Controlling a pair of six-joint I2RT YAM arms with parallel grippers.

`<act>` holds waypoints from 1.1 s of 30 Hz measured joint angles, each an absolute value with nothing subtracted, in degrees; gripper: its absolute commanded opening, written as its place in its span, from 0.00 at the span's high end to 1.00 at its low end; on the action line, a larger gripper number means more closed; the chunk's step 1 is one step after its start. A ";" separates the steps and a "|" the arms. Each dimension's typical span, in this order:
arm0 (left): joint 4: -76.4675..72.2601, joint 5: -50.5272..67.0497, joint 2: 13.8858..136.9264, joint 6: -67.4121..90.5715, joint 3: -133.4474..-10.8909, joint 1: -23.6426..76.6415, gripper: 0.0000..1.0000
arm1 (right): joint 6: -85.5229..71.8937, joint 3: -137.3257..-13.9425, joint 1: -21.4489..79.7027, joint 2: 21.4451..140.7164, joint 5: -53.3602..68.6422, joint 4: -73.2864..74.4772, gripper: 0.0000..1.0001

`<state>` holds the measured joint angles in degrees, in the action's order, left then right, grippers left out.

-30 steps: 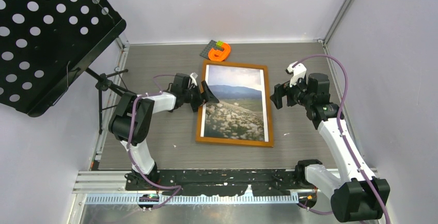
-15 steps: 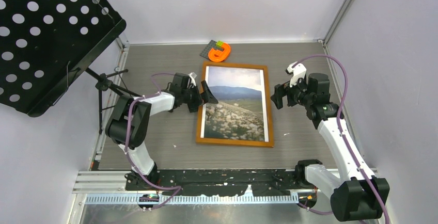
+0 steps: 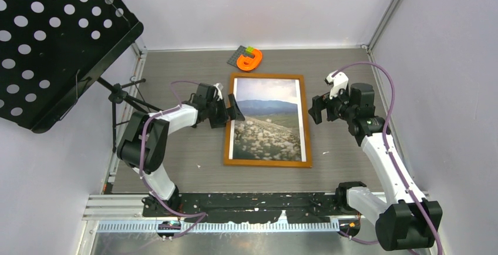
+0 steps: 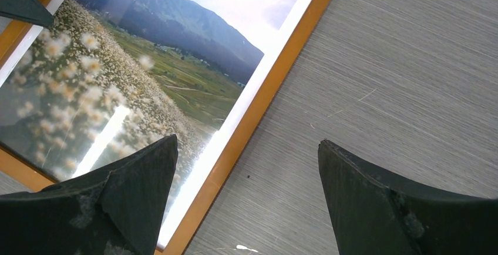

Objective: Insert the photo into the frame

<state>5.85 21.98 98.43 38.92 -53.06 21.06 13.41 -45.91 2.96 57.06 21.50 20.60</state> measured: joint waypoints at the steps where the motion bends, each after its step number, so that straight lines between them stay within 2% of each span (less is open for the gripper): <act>1: 6.00 21.65 98.43 38.79 -53.19 21.39 0.00 | 13.41 -45.91 2.90 57.06 21.39 20.60 0.05; 22: 17.96 9.39 96.49 27.75 -57.32 25.43 0.00 | 13.63 -45.89 2.37 57.25 20.45 20.60 0.05; 33: 23.90 2.44 87.83 18.87 -58.67 23.88 0.01 | 13.37 -45.91 1.56 57.28 18.09 20.60 0.05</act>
